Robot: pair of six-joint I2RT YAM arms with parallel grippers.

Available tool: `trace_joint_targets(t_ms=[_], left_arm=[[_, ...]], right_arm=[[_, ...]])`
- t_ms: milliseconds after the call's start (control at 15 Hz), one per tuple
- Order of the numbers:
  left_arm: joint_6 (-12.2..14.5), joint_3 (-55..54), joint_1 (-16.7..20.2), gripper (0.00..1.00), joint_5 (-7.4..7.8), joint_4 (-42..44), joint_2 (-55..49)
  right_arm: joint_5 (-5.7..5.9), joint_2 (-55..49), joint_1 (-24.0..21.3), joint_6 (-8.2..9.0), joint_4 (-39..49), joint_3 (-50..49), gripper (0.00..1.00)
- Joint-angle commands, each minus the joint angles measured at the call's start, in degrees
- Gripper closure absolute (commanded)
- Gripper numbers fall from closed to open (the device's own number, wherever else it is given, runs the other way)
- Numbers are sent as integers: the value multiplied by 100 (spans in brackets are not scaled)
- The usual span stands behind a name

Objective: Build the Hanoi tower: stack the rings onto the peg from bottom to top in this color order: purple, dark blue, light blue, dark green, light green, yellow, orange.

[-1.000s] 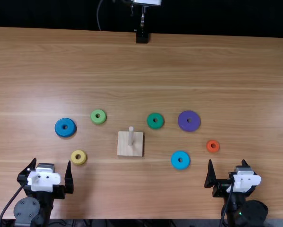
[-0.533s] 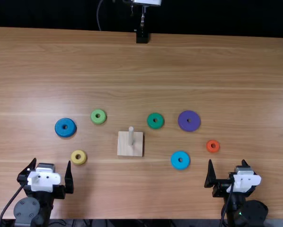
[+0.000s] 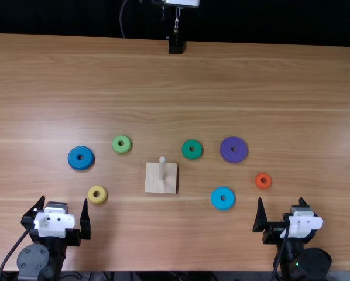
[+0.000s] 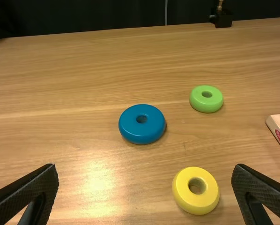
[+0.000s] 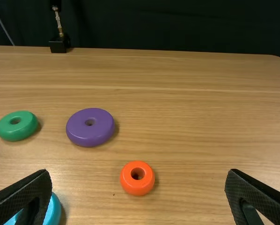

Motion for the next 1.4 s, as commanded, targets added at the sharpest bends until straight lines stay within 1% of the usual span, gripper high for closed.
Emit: trace_joint_targets(t_ms=[0, 667, 800, 933, 1200, 1333], left_arm=[[80, -642, -18, 0, -5, -467, -67], [80, -642, -18, 0, -5, -467, -67], [80, -642, -18, 0, -5, -467, -67], [80, -642, -18, 0, -5, -467, -67], [80, -642, -10, 0, -5, -467, -67], [80, -642, -18, 0, -5, -467, -67]], right_arm=[[-41, -69, -73, -13, -261, -541, 0], [-41, -69, -29, -34, -250, -427, 0], [-41, -69, -38, -24, -208, -14, 0], [-52, -69, -20, 19, 77, 496, 0], [-41, 1170, 15, 19, 182, 1621, 0], [-84, 1803, 24, 19, 182, 2184, 0]])
